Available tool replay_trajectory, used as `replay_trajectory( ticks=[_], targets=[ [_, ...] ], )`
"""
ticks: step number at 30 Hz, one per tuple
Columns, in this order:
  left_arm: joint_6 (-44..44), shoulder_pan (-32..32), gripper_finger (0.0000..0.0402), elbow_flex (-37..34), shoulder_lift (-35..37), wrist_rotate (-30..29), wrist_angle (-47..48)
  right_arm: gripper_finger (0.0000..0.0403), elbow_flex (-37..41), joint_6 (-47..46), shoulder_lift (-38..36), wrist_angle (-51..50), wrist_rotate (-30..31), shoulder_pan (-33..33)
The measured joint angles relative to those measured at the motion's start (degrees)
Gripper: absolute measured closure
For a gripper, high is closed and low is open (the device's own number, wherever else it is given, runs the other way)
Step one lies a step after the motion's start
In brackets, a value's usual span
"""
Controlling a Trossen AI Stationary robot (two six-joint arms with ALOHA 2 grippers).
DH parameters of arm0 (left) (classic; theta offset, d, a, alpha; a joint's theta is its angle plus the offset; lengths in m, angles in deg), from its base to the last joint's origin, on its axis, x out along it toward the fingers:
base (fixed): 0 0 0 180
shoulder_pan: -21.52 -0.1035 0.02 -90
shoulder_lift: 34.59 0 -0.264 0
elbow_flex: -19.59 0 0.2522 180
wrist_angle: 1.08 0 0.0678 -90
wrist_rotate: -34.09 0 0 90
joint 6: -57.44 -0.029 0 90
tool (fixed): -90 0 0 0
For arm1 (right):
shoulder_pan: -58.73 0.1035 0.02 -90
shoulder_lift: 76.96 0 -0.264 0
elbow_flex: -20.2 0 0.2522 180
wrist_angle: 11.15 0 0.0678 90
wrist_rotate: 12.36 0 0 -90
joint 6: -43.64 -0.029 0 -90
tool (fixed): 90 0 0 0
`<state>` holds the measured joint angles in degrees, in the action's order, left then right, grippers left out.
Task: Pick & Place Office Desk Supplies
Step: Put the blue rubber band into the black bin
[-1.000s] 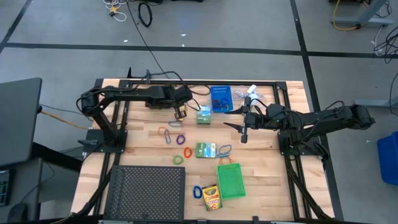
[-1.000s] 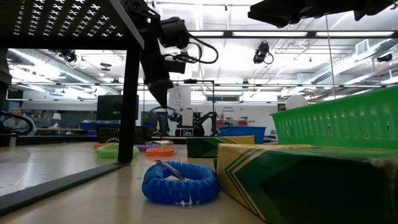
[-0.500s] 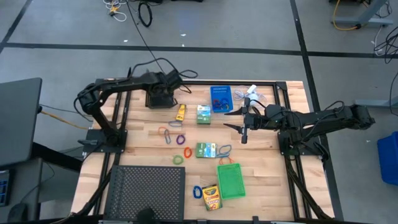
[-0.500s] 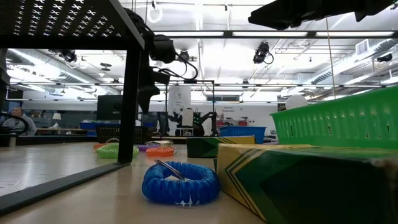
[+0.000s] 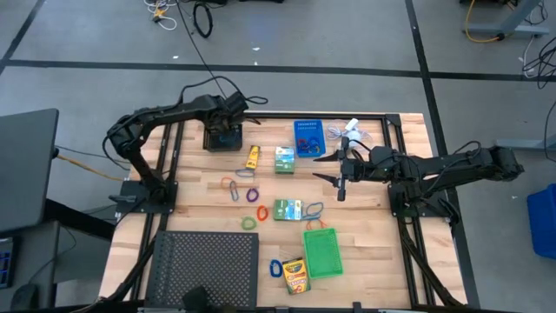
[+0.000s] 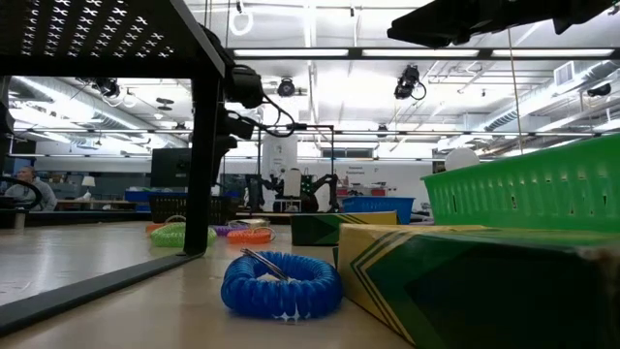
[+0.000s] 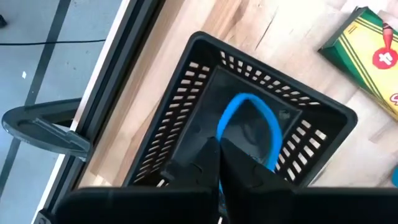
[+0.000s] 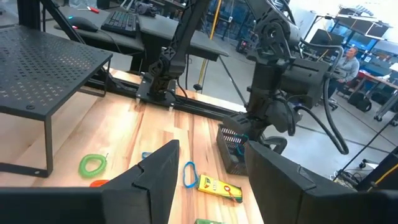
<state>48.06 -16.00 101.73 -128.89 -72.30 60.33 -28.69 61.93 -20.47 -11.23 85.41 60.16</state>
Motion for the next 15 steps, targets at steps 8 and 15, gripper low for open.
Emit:
replay_trajectory(
  ticks=[8,15],
  targets=[
    [-1.12,0.04,0.0351,0.0,0.15,1.54,2.54,0.0211,0.0,-0.54,0.0,-0.24,0.0,0.0],
    [-3.08,0.04,0.0299,0.02,0.17,1.38,3.4,0.0211,0.0,-0.67,0.0,-0.29,0.0,0.0]
  ],
)
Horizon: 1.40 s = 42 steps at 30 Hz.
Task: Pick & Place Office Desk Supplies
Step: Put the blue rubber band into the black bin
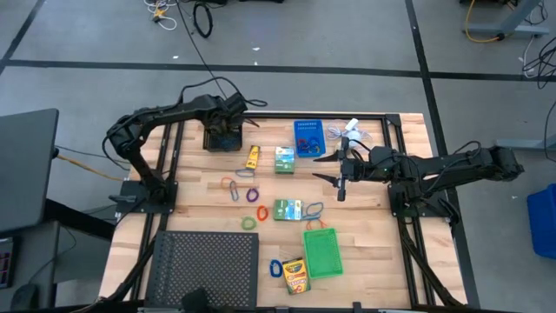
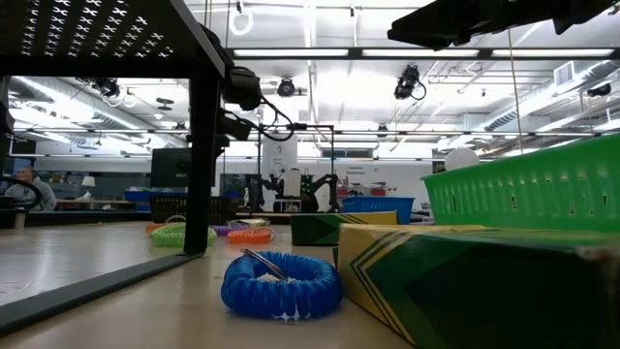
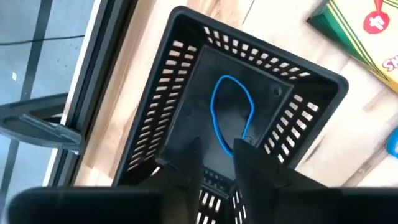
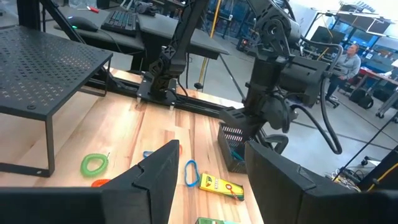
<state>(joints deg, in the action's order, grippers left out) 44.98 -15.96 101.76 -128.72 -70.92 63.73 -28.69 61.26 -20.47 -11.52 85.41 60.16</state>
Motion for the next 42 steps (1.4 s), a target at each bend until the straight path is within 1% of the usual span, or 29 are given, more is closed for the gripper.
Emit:
replay_trajectory(
  ticks=[5,8,9,11,15,18,20,24,26,28,33,36,40,42],
  targets=[
    [-1.51,0.0,0.0247,0.06,0.05,0.4,-0.16,0.0211,0.0,-0.51,0.0,-0.07,0.0,0.0],
    [-1.6,-0.02,0.0227,0.27,1.42,3.53,-1.6,0.0211,0.0,-0.59,0.53,-0.27,0.0,-0.35],
    [-1.92,-0.02,0.0222,0.31,2.37,6.46,-3.06,0.0211,0.0,-0.67,1.04,-0.37,-0.04,-0.63],
    [-2.67,-0.02,0.0218,0.31,4.92,14.23,-5.85,0.0211,0.0,-1.13,2.4,-0.33,-0.04,-1.38],
    [-2.92,0.41,0.0217,-0.57,11.32,29.25,-14.46,0.0211,0.0,-1.7,5.53,-0.44,-0.3,-2.66],
    [-1.83,1.67,0.0217,-2.82,15.45,36.83,-19.69,0.0211,0.0,-1.74,7.15,0.25,-1.34,-3.04],
    [-1.1,3.38,0.0217,-5.22,17.47,39.04,-21.42,0.0211,0.0,-1.75,7.72,1.01,-1.81,-3.02],
    [1.4,7.56,0.0217,-10.75,18.37,38.77,-22.31,0.0211,0.02,-1.67,7.65,1.9,-2.2,-3.02],
    [3.62,10.01,0.0217,-12.74,17.37,38.27,-23.94,0.0211,0.02,-1.08,7.65,2.23,-2.21,-3.02],
    [7.1,12.6,0.0217,-13.18,15.6,36.18,-26.08,0.0211,0.02,-0.51,7.65,2.54,-2.21,-3.03],
    [15.49,18.95,0.0217,-10.35,11.27,25.66,-26.81,0.0211,0.02,-0.18,7.65,2.62,-2.21,-3.23],
    [17.93,22.48,0.0217,-8.34,9.21,20.58,-25.55,0.0211,0.02,-0.2,7.65,2.16,-2.19,-3.3],
    [21.12,25.97,0.0217,-6.33,6.22,16.1,-20.4,0.0211,0.02,-0.14,7.65,0.43,-2.18,-3.3],
    [23.87,26.78,0.0217,-6.25,4.35,15.17,-20.31,0.0211,0.02,0.22,7.63,-0.31,-2.16,-3.3]
  ],
)
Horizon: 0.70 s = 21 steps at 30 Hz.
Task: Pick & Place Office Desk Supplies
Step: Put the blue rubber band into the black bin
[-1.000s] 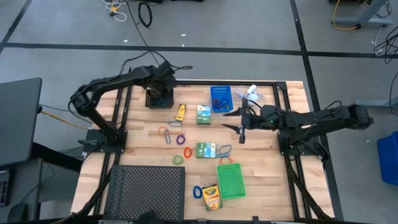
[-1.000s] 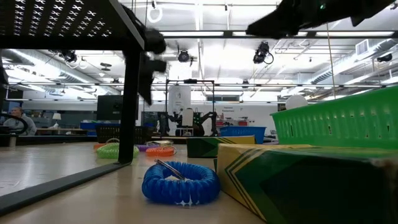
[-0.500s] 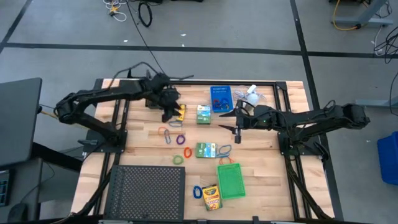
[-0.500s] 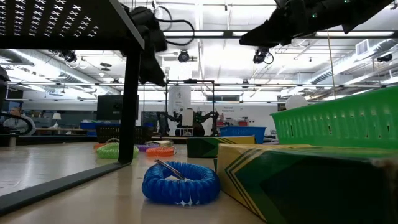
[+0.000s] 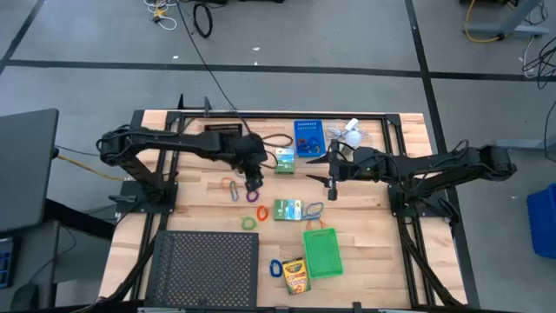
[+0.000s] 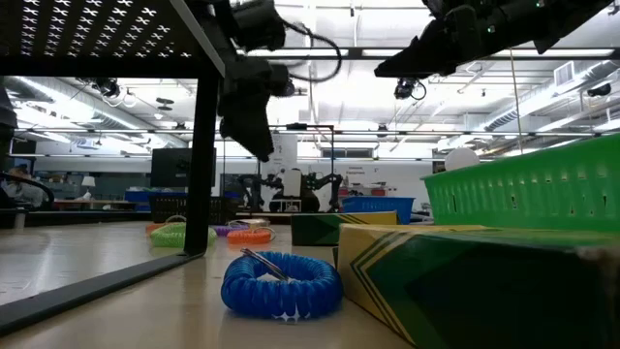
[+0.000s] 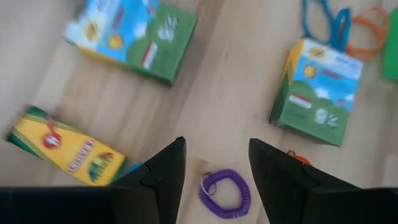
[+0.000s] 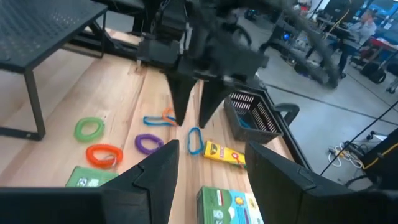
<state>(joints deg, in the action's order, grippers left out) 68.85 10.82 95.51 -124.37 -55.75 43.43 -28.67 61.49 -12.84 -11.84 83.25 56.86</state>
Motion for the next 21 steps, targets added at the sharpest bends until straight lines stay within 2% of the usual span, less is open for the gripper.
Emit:
replay_trajectory(
  ticks=[5,9,21],
  targets=[
    [5.46,-0.17,0.0217,0.0,-6.07,-0.58,0.15,0.0211,0.0,0.02,0.0,-1.06,0.0,0.02],
    [9.94,-1.34,0.0217,-0.02,-9.37,-3.49,1.42,0.0211,0.0,0.36,0.0,-1.28,0.0,0.02],
    [12.0,-2.36,0.0217,-0.13,-11.07,-4.26,6.04,0.0211,0.0,1.28,0.0,-1.37,-0.76,0.02]
  ],
)
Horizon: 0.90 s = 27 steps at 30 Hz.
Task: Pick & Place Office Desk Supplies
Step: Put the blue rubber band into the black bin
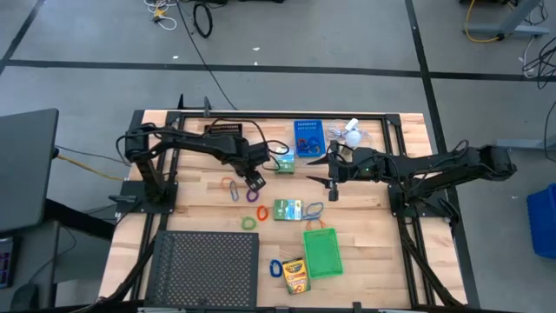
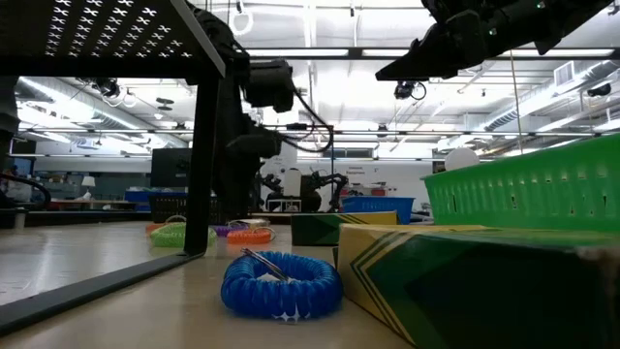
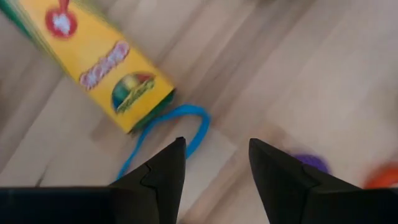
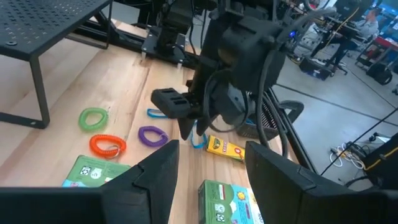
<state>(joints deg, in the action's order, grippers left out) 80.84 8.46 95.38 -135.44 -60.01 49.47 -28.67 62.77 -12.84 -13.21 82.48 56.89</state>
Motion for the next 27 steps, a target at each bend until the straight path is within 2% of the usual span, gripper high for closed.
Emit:
replay_trajectory(
  ticks=[13,17,22,27],
  targets=[
    [-3.28,-1.21,0.0217,0.37,-5.84,1.7,0.01,0.0211,0.0,-0.44,-0.02,0.35,-0.17,0.13],
    [-4.33,-1.29,0.0232,0.26,-5.5,0.92,-0.3,0.0211,0.0,-0.37,-0.02,0.34,-0.17,0.13],
    [-4.87,-1.3,0.0285,0.17,-4.73,-0.89,-0.22,0.0211,0.0,-0.22,-0.02,0.42,-0.15,0.13],
    [-6.21,-1.58,0.0377,0.15,-4.73,-1.52,-0.4,0.0211,0.0,-0.27,-0.02,0.42,-0.15,0.13]
  ],
)
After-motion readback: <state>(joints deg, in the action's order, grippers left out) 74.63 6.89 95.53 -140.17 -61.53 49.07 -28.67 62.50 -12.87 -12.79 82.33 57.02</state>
